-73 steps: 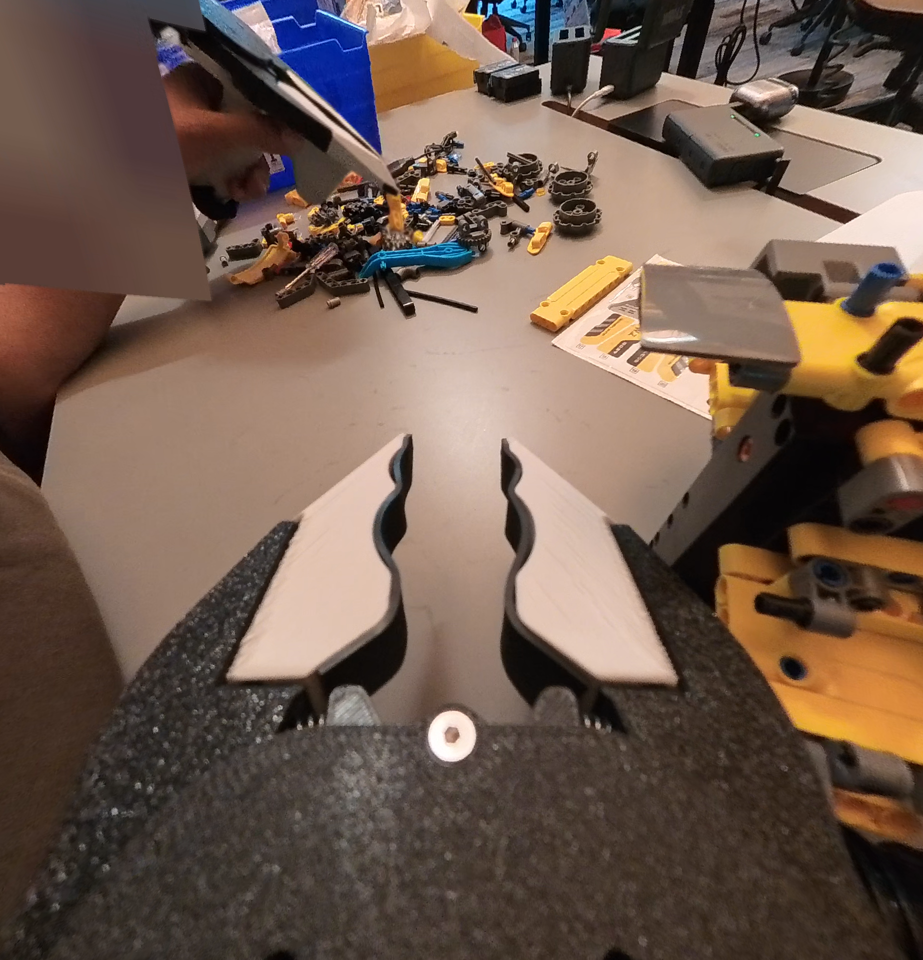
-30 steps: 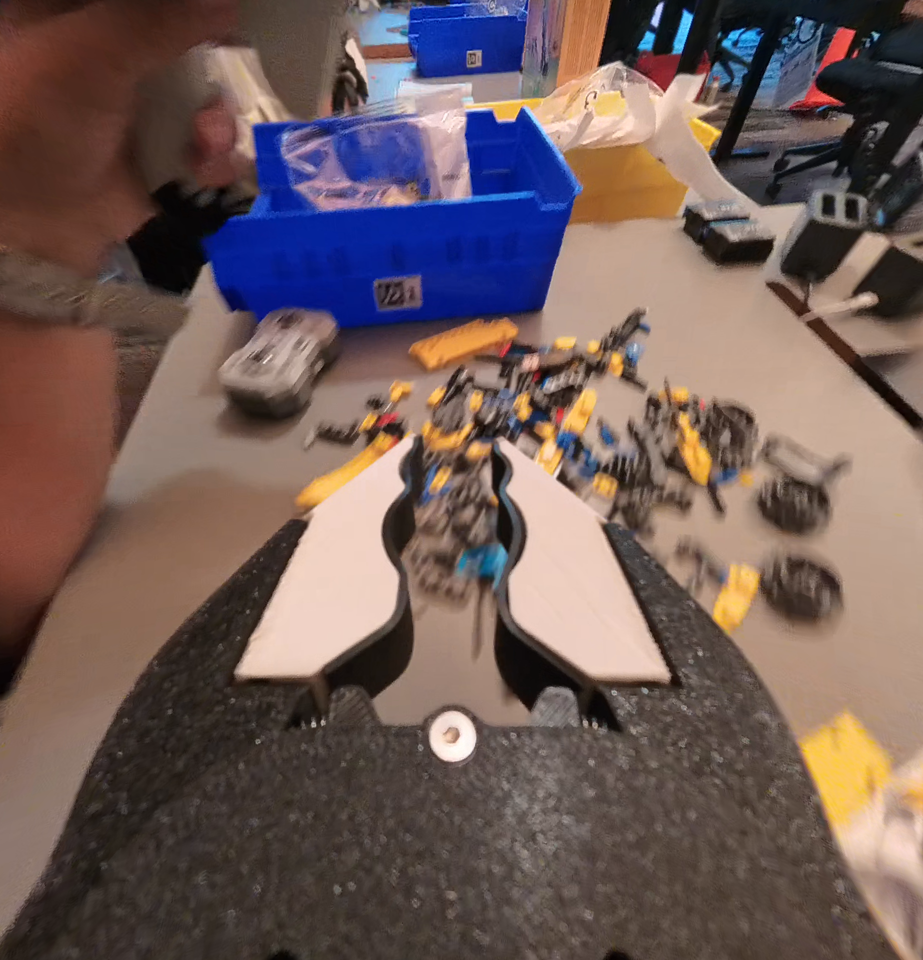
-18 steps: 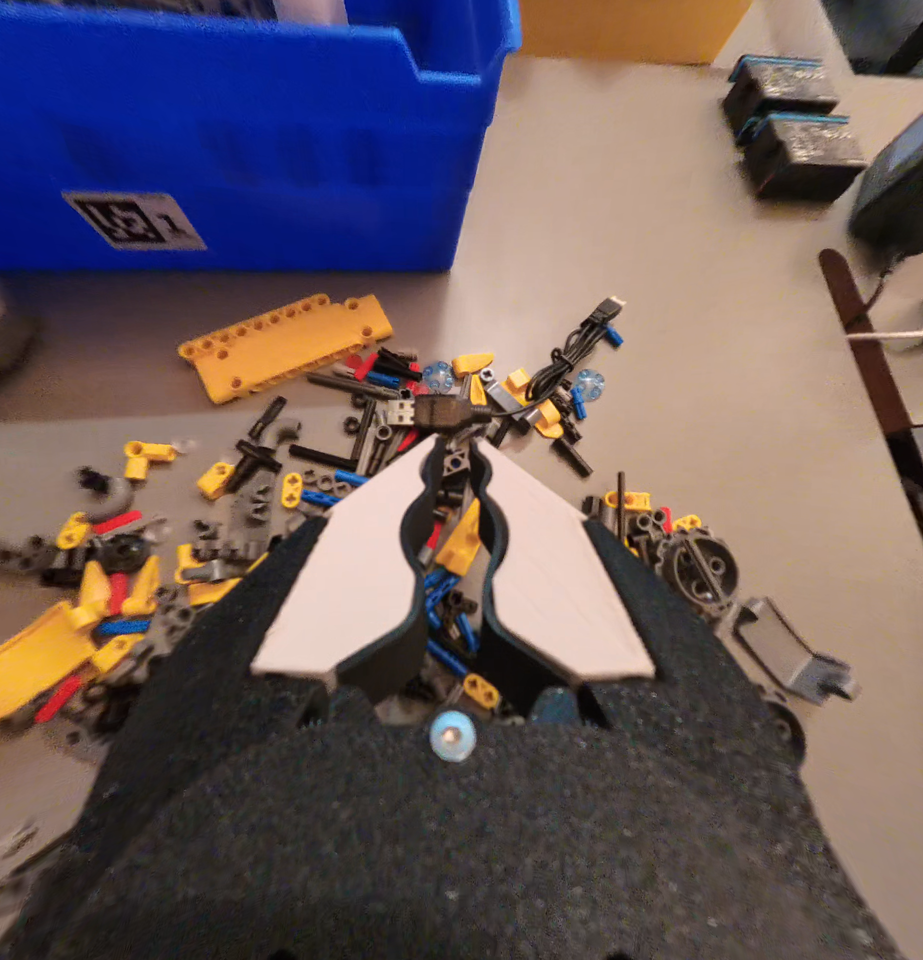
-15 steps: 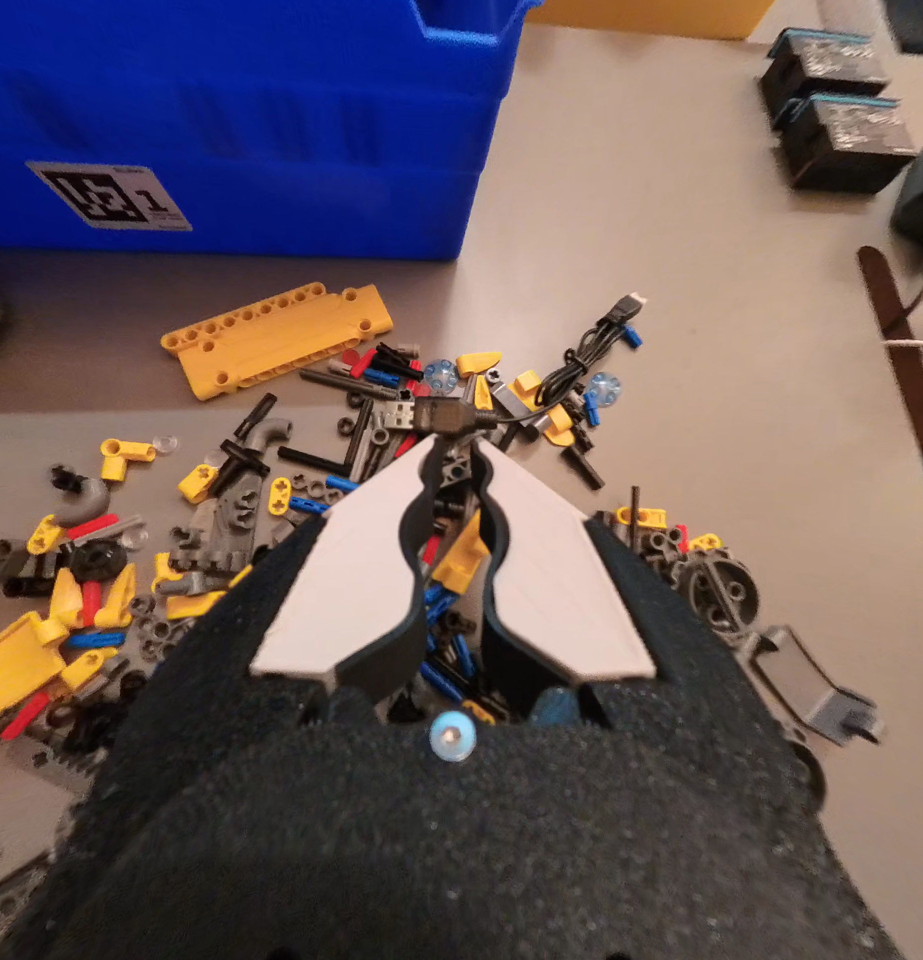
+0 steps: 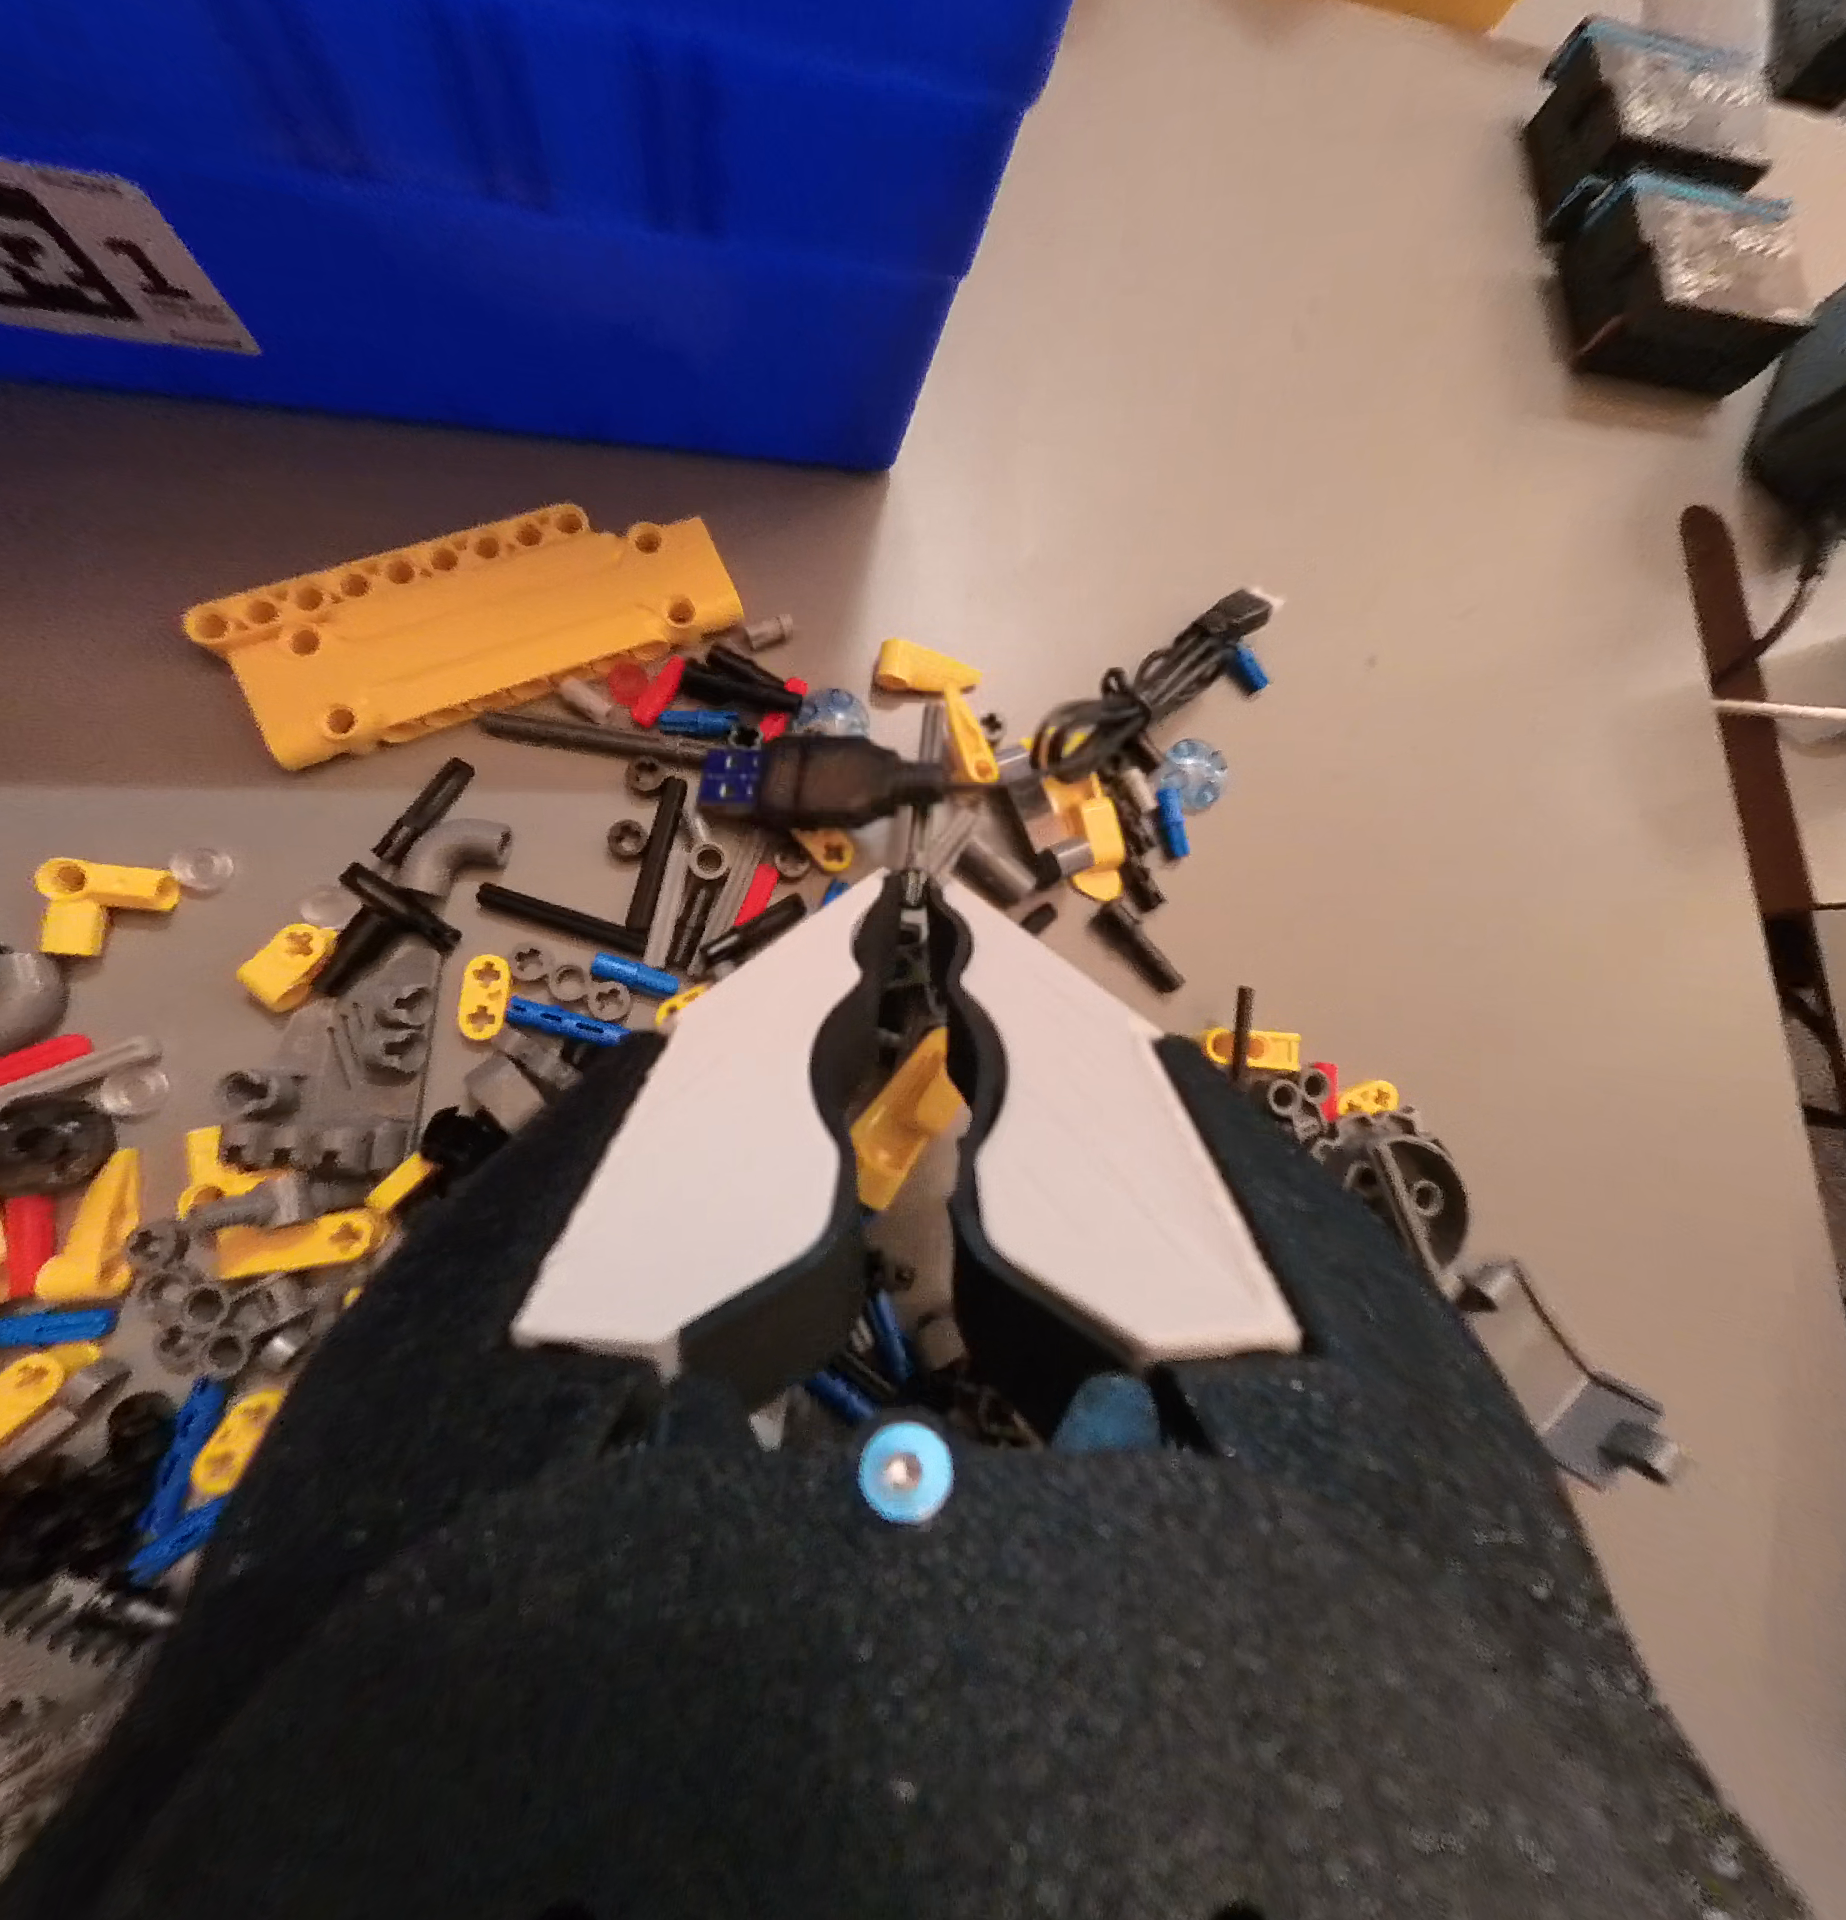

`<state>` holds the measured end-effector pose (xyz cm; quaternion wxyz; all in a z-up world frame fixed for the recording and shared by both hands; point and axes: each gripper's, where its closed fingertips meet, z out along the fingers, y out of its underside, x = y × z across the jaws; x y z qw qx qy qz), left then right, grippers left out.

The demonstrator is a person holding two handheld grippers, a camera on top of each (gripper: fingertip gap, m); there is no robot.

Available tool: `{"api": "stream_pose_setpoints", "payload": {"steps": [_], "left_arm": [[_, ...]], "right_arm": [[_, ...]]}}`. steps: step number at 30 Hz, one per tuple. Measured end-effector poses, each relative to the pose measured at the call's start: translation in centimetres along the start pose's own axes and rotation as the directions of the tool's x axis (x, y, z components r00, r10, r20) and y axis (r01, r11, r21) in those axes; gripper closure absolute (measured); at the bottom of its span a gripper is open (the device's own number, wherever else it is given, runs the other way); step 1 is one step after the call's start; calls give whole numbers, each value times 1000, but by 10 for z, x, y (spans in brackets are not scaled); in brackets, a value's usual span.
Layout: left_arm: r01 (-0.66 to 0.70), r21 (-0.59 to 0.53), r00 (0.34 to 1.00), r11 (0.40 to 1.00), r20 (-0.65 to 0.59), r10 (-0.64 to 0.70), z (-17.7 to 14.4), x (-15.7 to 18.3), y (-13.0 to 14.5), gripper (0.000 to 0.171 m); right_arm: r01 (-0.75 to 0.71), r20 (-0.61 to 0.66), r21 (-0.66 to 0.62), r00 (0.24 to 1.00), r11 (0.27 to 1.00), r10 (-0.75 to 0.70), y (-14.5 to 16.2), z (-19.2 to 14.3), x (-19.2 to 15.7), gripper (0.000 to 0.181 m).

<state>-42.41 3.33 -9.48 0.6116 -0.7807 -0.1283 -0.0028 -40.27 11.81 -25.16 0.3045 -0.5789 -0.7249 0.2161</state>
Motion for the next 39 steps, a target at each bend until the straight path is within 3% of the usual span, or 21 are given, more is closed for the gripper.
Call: {"api": "stream_pose_setpoints", "payload": {"steps": [6,14,22,25,29,39], "left_arm": [[7,-3,1000,1000,-10,-7,1,0,1,143],[-7,-10,1000,1000,-11,7,3,3,2,142],[-20,-23,1000,1000,-14,20,7,10,3,141],[-58,-13,998,998,-4,58,6,21,-4,140],[-131,5,991,991,13,131,6,39,-12,141],[-186,-13,981,982,63,186,11,44,-12,140]], "right_arm": [[-64,16,86,998,994,63,5,-42,-1,177],[-219,84,198,975,955,206,32,-115,-28,177],[-242,-41,195,966,950,254,99,-181,-91,177],[-249,-155,136,951,959,269,142,-195,-96,177],[-313,-198,107,923,944,329,180,-212,-102,177],[-395,-195,107,891,912,409,211,-230,-116,172]]}}
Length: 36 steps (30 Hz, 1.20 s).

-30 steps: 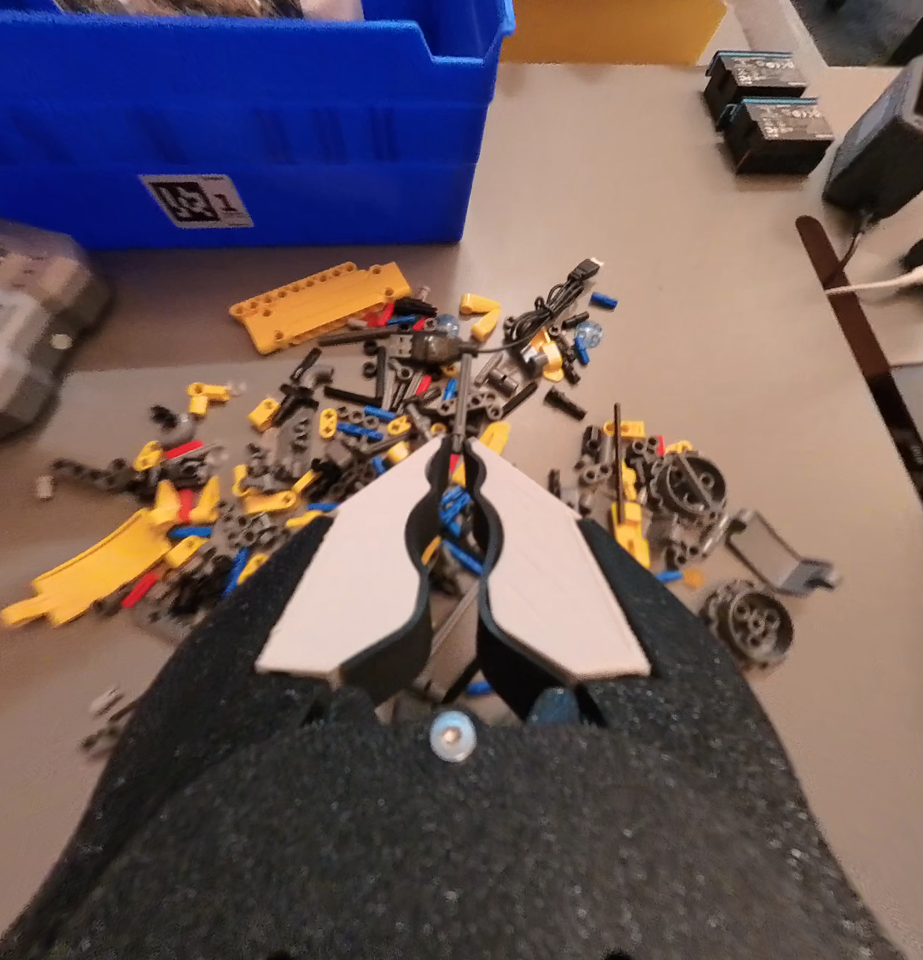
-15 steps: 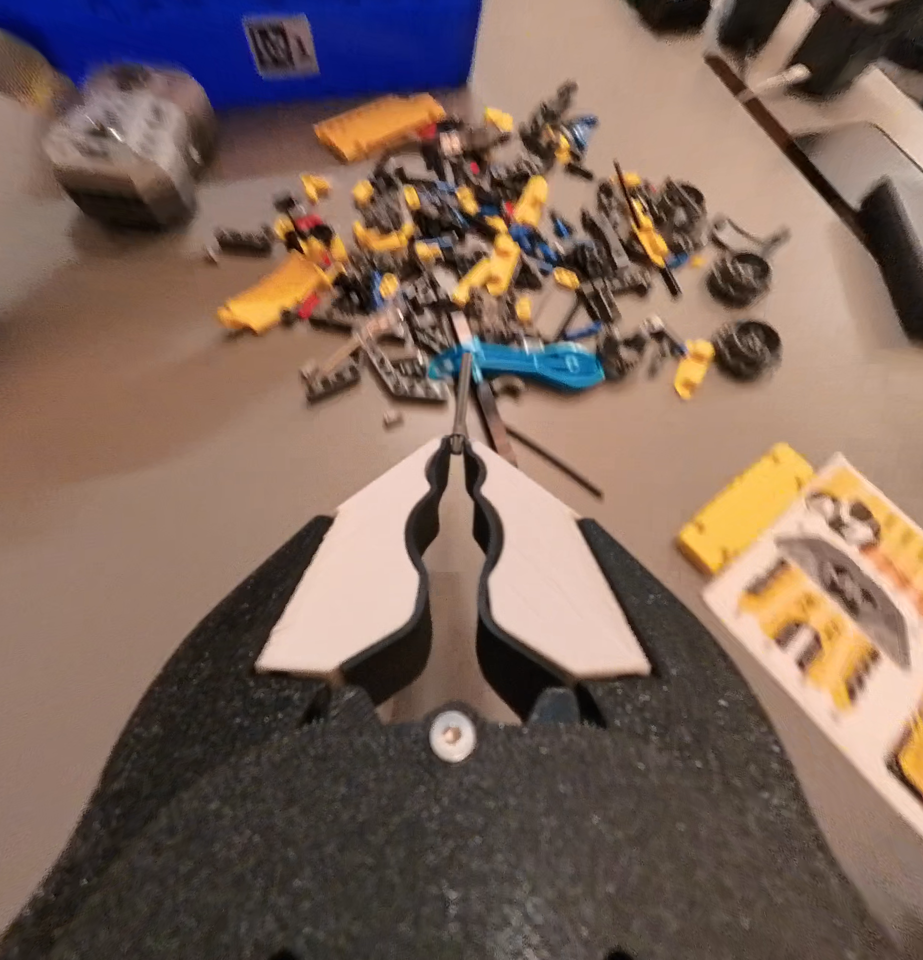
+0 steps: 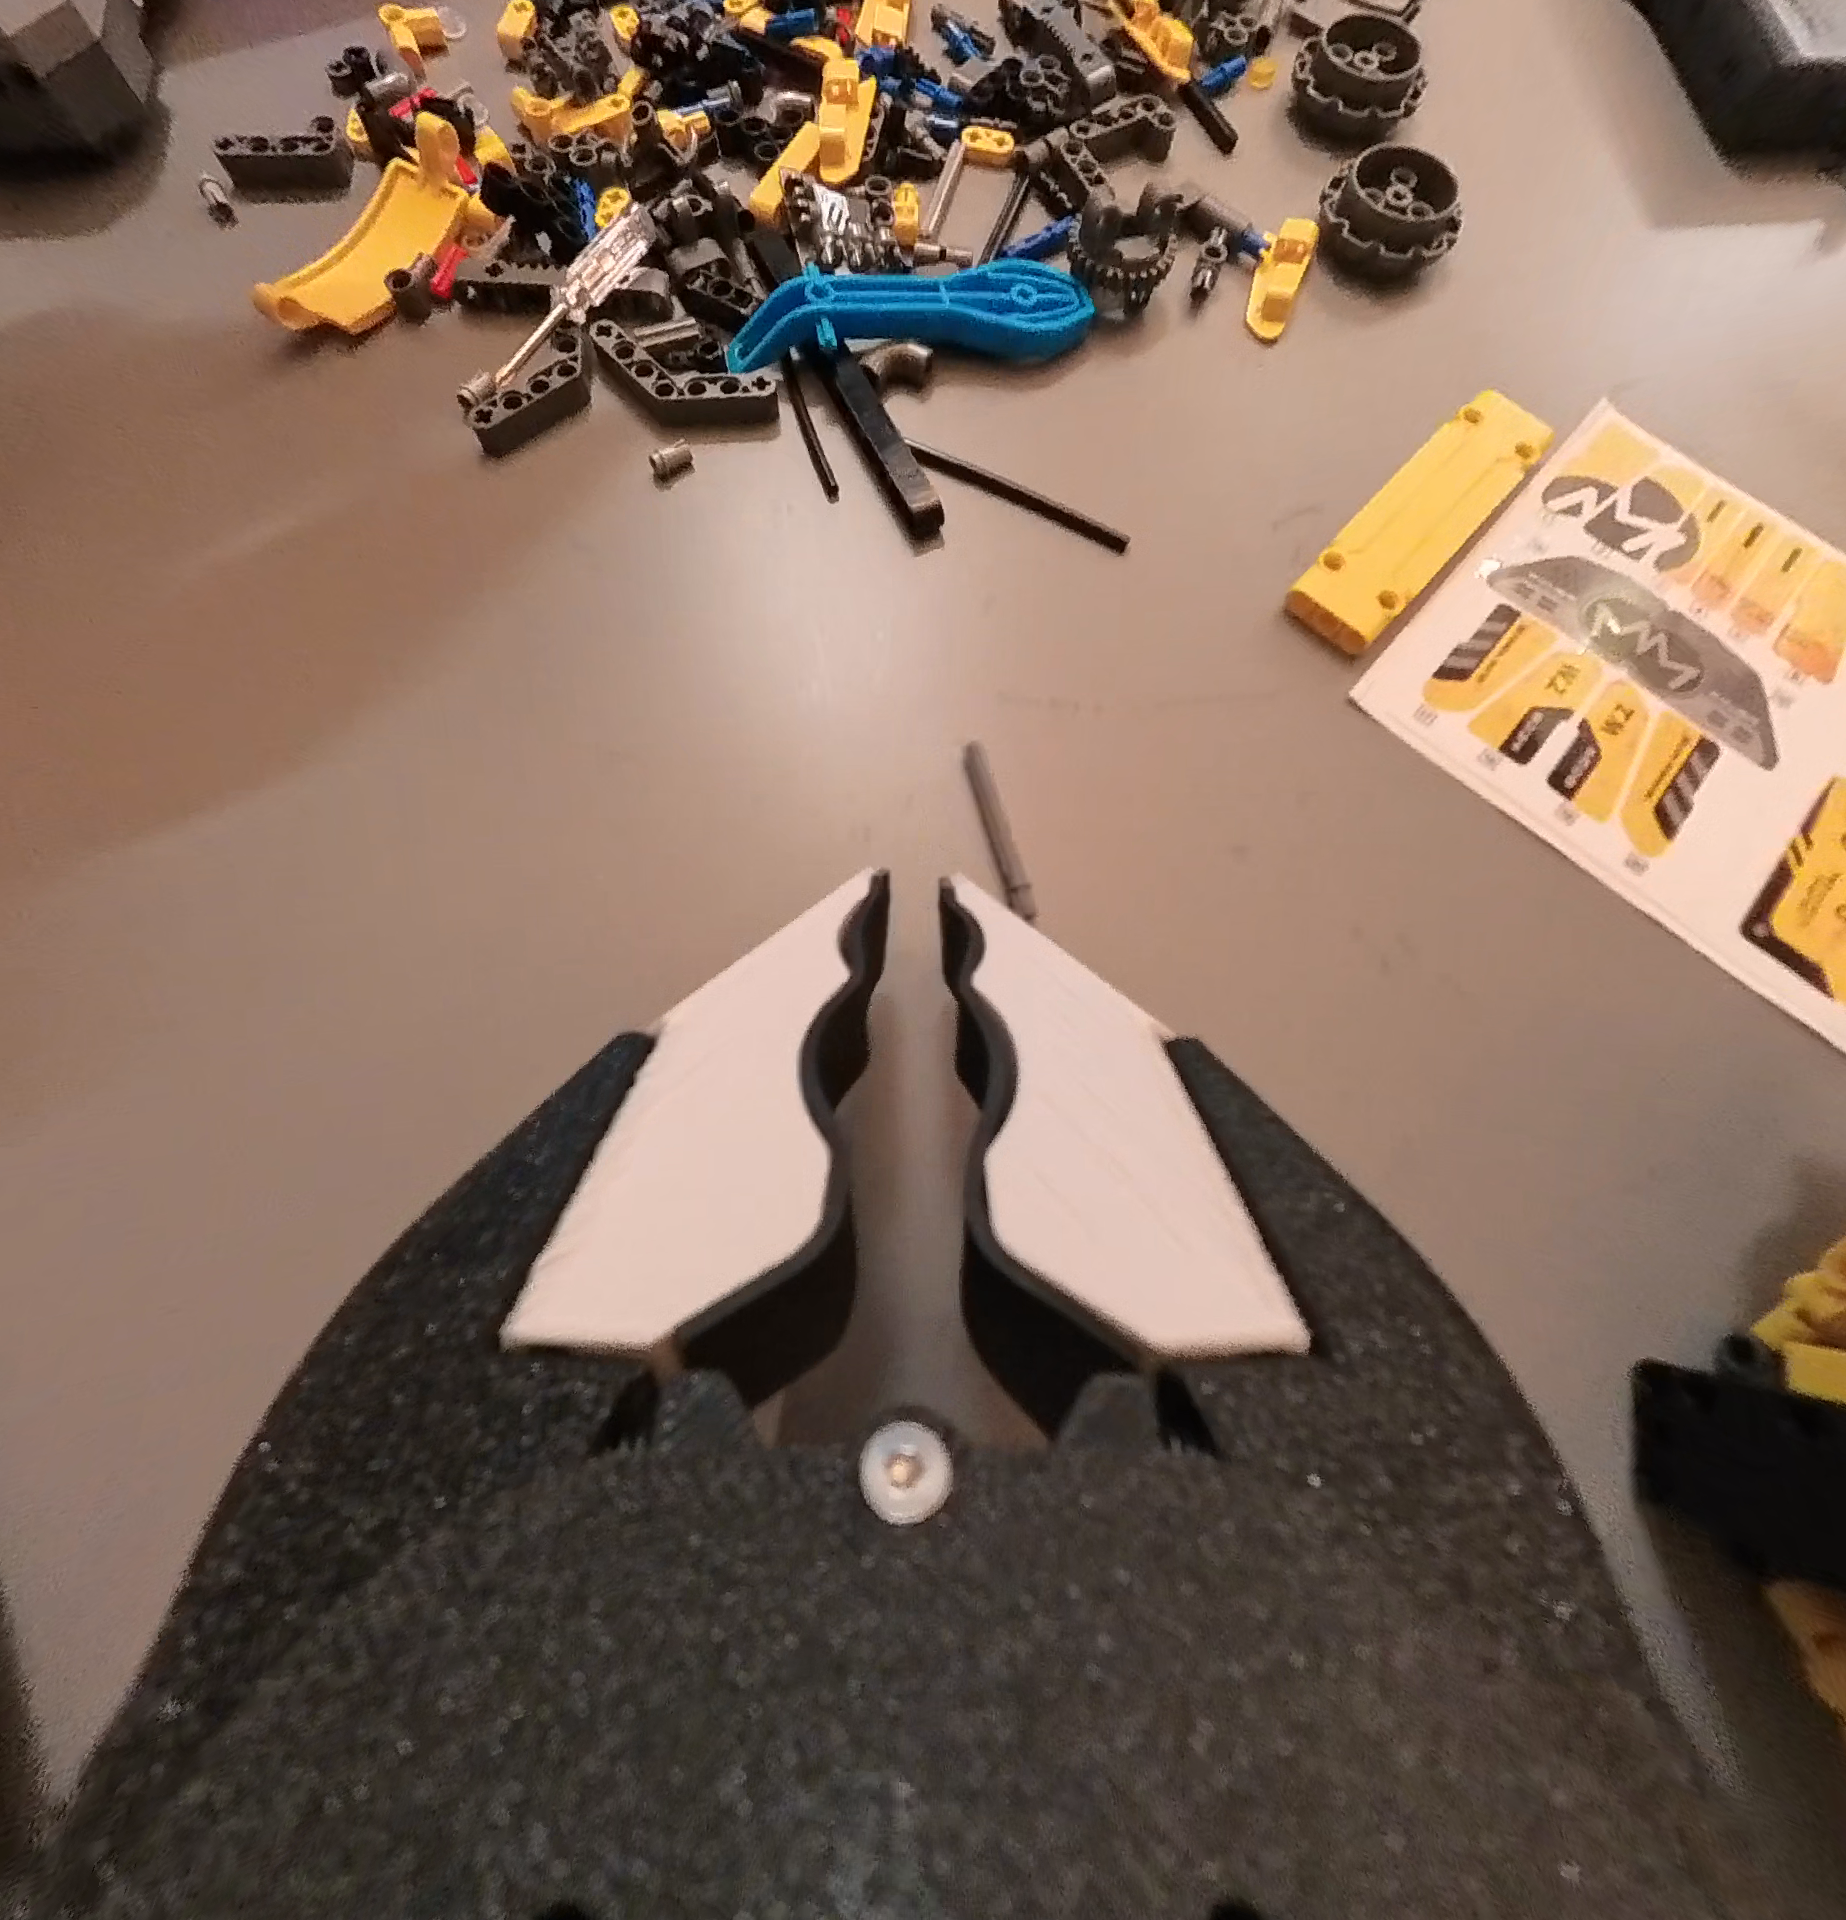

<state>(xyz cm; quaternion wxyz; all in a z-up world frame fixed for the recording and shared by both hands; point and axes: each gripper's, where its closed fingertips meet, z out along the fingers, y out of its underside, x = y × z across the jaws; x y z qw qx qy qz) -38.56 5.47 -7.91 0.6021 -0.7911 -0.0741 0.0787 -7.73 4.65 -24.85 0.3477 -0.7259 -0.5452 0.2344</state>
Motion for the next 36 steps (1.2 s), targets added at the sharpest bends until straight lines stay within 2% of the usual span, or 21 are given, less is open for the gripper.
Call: {"api": "stream_pose_setpoints", "payload": {"steps": [4,9,16,23,25,26,28,30,33,36], "left_arm": [[10,-19,1000,1000,-7,-10,5,-3,6,139],[23,-37,1000,999,-17,-23,9,-5,12,139],[20,-33,1000,999,-14,-21,8,-5,12,138],[-32,-38,997,999,-65,30,13,22,7,136],[-59,-38,991,997,-125,54,15,44,5,133],[-64,-39,979,997,-196,55,15,63,4,128],[-52,-38,919,998,-392,33,7,114,-2,122],[-50,-6,853,999,-520,40,-4,160,-10,122],[-145,-8,780,989,-616,109,-8,216,1,123],[-272,-53,758,961,-627,180,12,249,30,126]], "right_arm": [[-41,-22,25,999,999,42,6,1,2,162],[-65,-53,62,996,996,68,1,-1,12,158],[-88,-6,36,996,995,88,2,6,12,154],[-120,66,130,992,984,112,-9,-5,8,154],[-140,96,165,987,976,125,-13,-10,8,154],[-148,109,184,986,972,129,-14,-12,7,154],[-156,132,219,983,963,129,-18,-18,5,153],[-158,158,245,980,957,121,-19,-25,1,153],[-135,170,264,981,955,91,-15,-37,-1,153],[-79,113,268,992,960,50,-3,-50,8,153]]}}
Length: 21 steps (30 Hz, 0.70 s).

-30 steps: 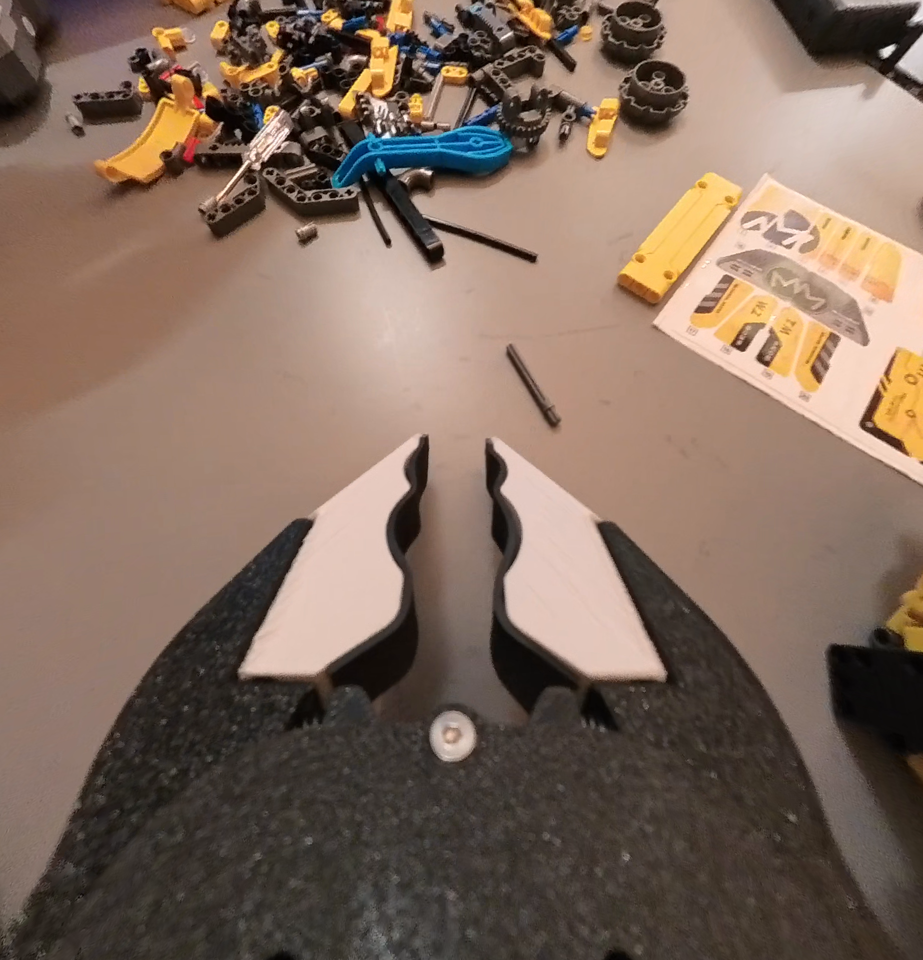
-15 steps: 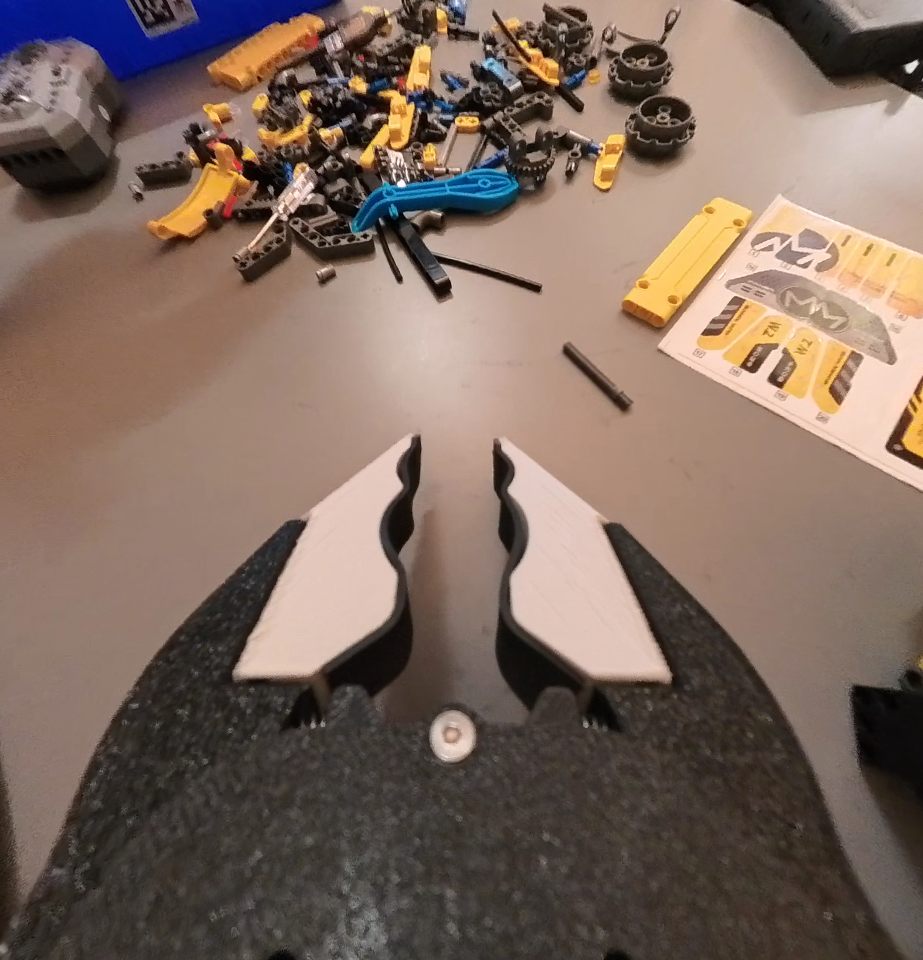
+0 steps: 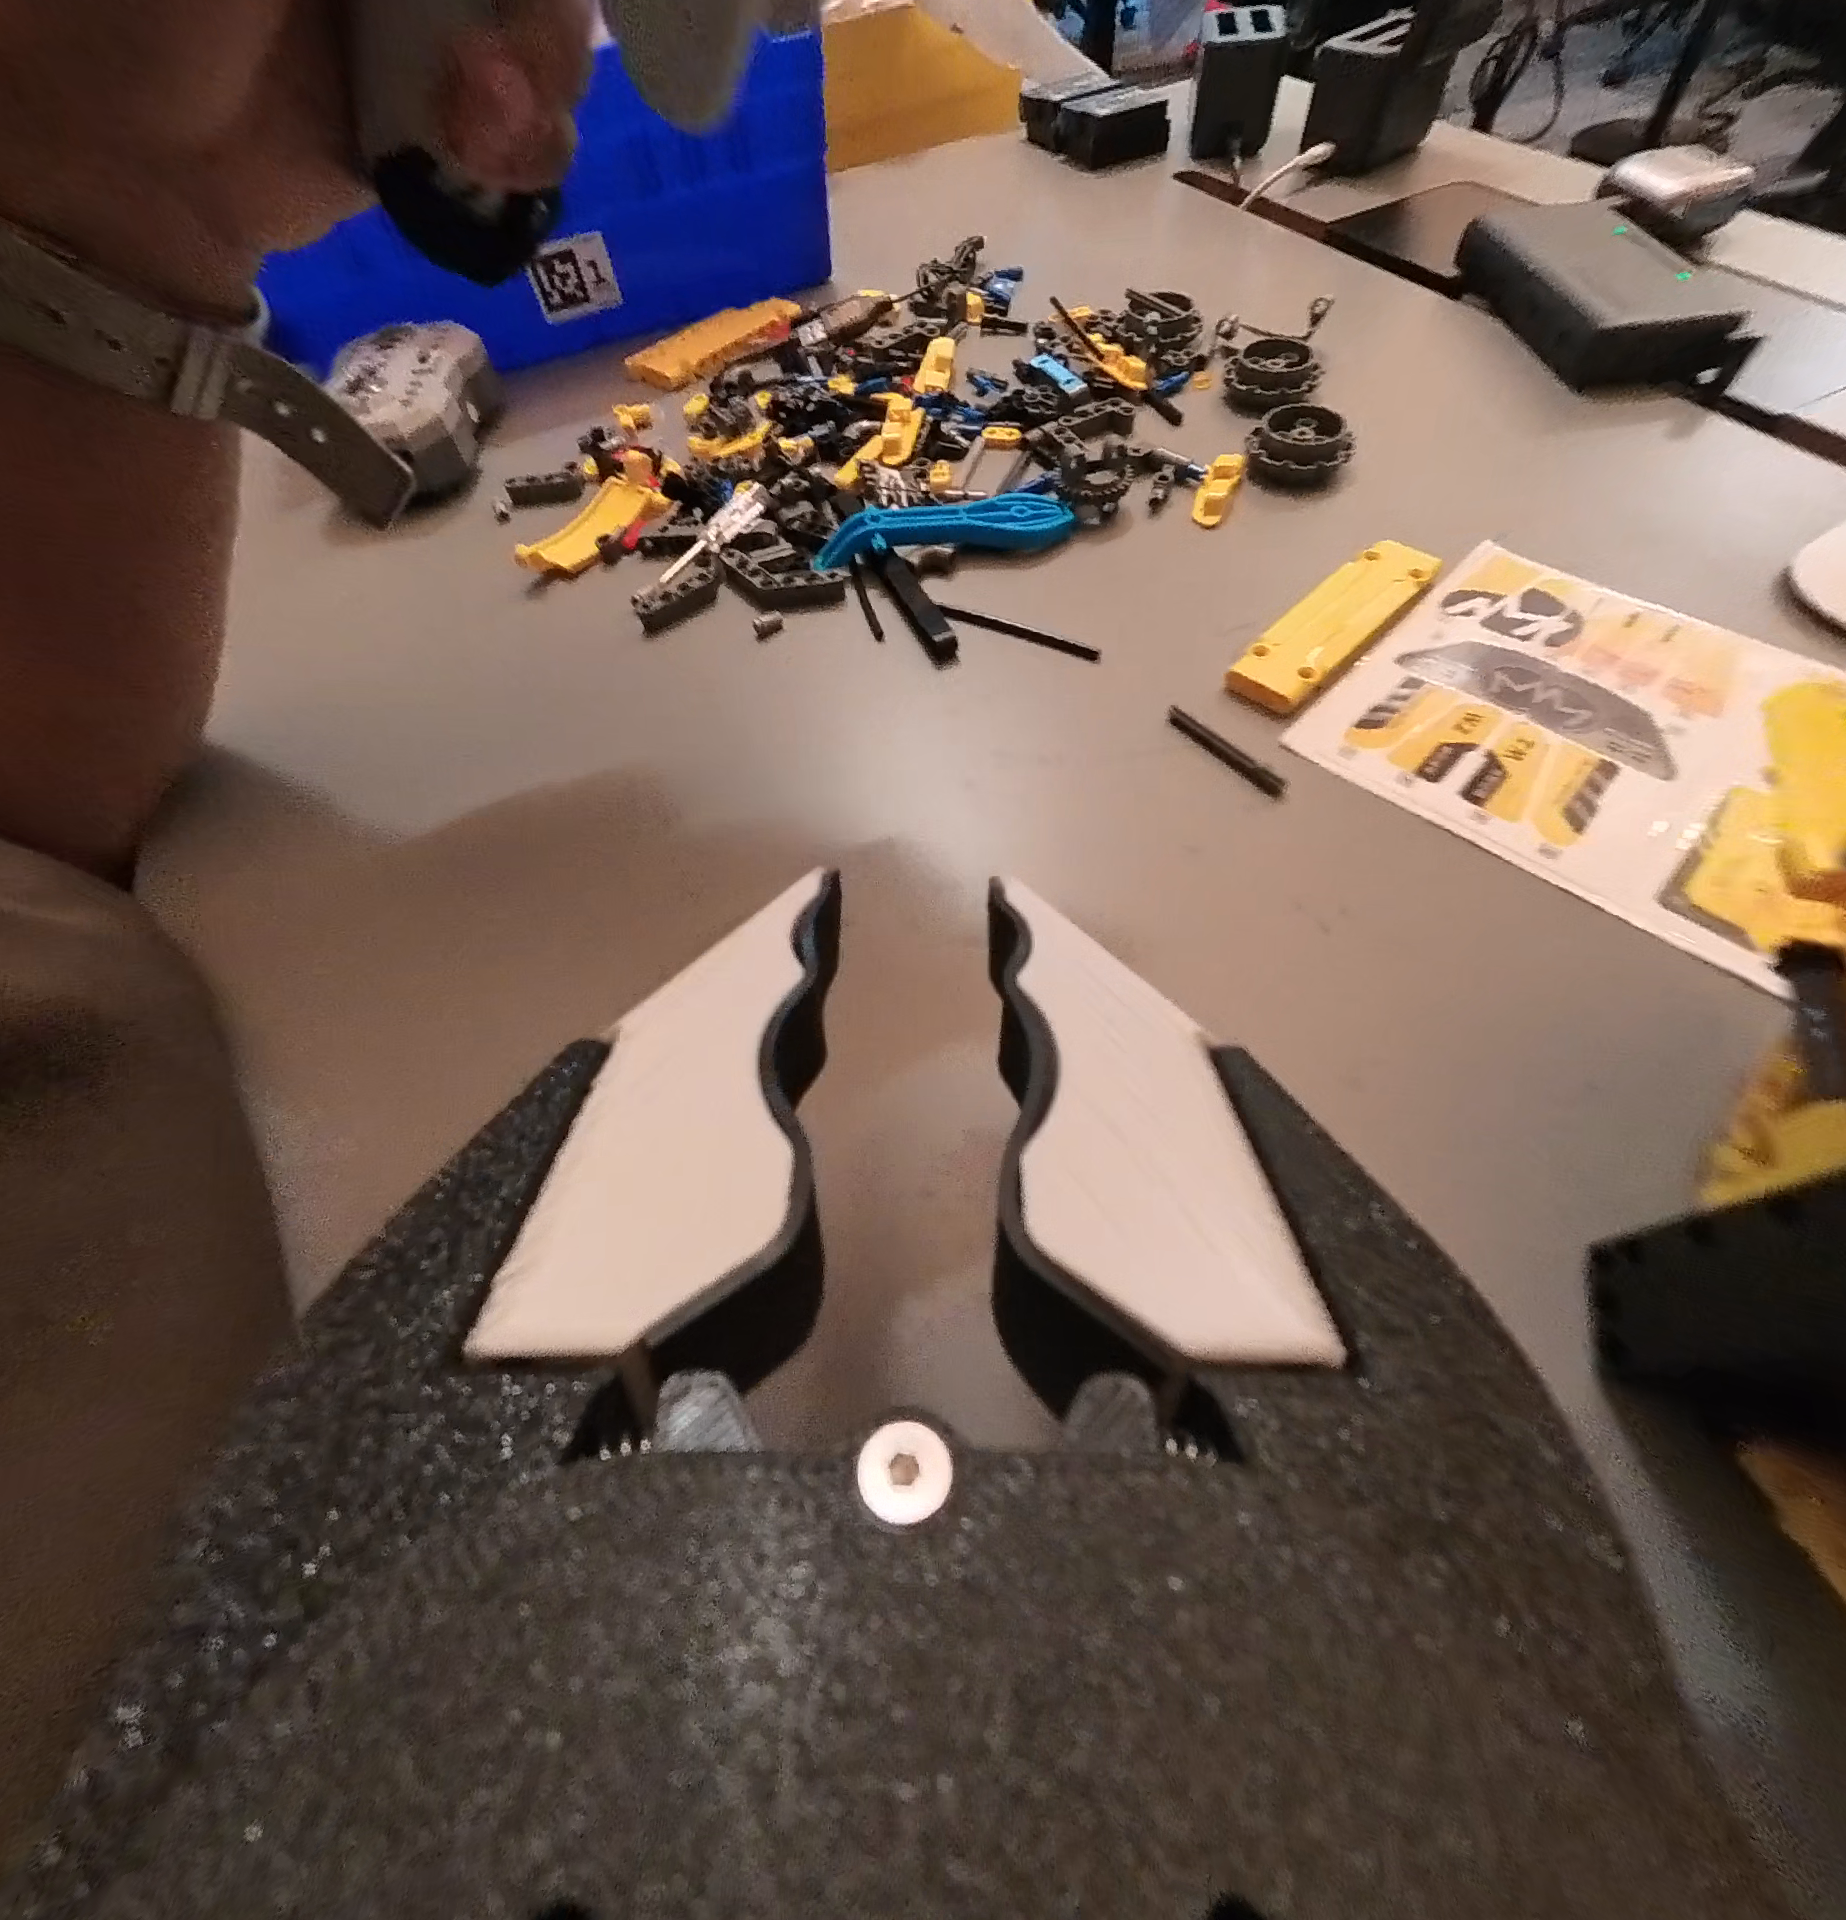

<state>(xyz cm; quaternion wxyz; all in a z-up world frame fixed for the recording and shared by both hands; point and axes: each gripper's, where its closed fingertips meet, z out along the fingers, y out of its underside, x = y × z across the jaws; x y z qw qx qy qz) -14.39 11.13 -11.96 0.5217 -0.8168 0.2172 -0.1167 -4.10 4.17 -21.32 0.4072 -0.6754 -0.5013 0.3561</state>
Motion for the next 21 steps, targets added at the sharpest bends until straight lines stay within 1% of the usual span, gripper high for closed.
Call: {"api": "stream_pose_setpoints", "payload": {"steps": [2,4,6,8,11,17,21], "left_arm": [[-20,-100,1000,995,-17,18,27,5,22,131],[-17,-165,998,986,-60,8,49,12,45,139],[-2,-194,995,981,-95,-17,65,18,61,146],[-1,-213,994,977,-104,-21,75,21,69,151],[-23,-238,995,971,-97,0,83,23,73,152],[-99,-283,995,954,-13,99,83,10,86,155],[-63,-242,998,968,-11,62,77,4,81,155]], "right_arm": [[19,-31,-2,999,1000,-19,6,-10,6,153],[7,-36,10,999,1000,-7,8,-18,9,153],[-16,-23,48,1000,999,17,5,-24,9,153],[-46,-3,77,999,996,46,2,-28,10,153],[-88,42,96,996,991,85,0,-31,9,153],[-132,132,71,984,989,122,-1,-22,0,153],[-126,127,69,985,990,117,-1,-20,0,154]]}}
